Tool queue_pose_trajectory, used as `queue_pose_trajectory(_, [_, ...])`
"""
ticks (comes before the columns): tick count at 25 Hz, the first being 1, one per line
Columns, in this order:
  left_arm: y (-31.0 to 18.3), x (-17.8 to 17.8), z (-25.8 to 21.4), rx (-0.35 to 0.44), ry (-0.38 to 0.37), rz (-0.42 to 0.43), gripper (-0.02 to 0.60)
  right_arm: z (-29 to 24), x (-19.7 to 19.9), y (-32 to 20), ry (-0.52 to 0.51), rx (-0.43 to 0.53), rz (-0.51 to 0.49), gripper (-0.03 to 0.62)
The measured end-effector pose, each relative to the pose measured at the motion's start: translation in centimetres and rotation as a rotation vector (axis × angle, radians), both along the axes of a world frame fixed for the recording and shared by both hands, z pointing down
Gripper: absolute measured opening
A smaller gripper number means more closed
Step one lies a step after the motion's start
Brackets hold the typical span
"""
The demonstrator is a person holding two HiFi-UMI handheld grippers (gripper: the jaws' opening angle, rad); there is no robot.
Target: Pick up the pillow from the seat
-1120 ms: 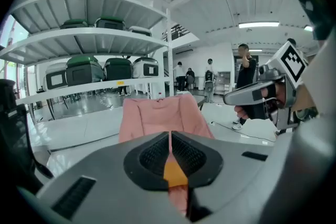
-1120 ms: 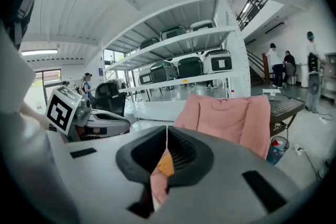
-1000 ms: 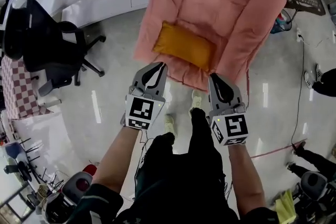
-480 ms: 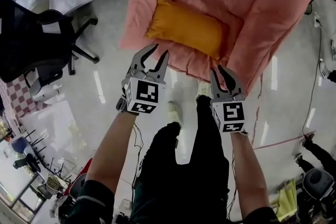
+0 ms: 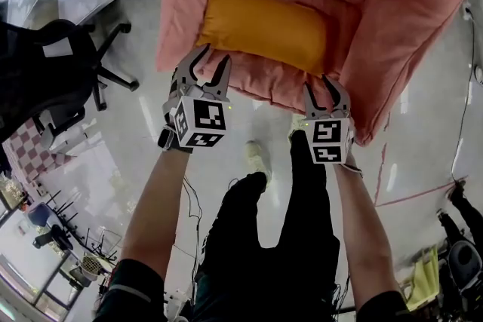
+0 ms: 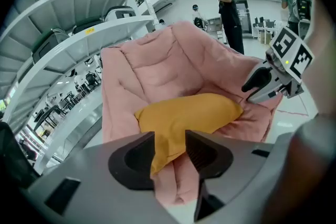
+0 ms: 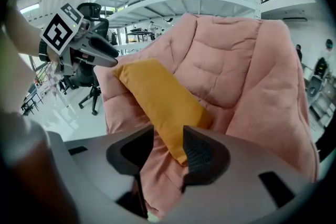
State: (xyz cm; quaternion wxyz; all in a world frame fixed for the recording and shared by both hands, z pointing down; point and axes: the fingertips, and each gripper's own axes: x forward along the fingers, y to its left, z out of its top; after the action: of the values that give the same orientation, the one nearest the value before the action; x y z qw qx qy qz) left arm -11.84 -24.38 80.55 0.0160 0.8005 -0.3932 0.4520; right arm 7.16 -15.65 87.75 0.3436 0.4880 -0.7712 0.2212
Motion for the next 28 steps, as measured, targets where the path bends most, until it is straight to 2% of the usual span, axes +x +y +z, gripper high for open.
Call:
queue_pose_trajectory(5, [-1.4, -1.4, 2.5, 0.011, -0.061, 0.007, 0.19, 4.1, 0.3, -0.3, 0.084, -0.067, 0.027, 0.183])
queue_pose_trajectory(12, [-2.8, -2.1, 4.4, 0.006, -0.119, 0.071, 0.212, 7.7, 0.6, -1.1, 0.194, -0.148, 0.098, 0.242])
queue_pose_trajectory(18, [-3.0, -1.3, 4.7, 0.014, -0.129, 0.069, 0.167, 9.6, 1.5, -1.3, 0.263, -0.198, 0.123, 0.25])
queue_pose_trajectory(19, [-2.9, -1.2, 4.8, 0.015, -0.128, 0.067, 0.158, 9.8, 1.5, -1.4, 0.272, -0.199, 0.121, 0.245])
queue_pose_trajectory(21, [-2.8, -1.2, 4.9, 0.017, -0.128, 0.068, 0.135, 10.0, 1.5, -1.6, 0.275, -0.202, 0.11, 0.195])
queue_pose_trajectory(28, [-3.3, -0.6, 3.2, 0.013, -0.085, 0.059, 0.031, 8.0, 1.7, -2.5, 0.199, -0.185, 0.123, 0.081])
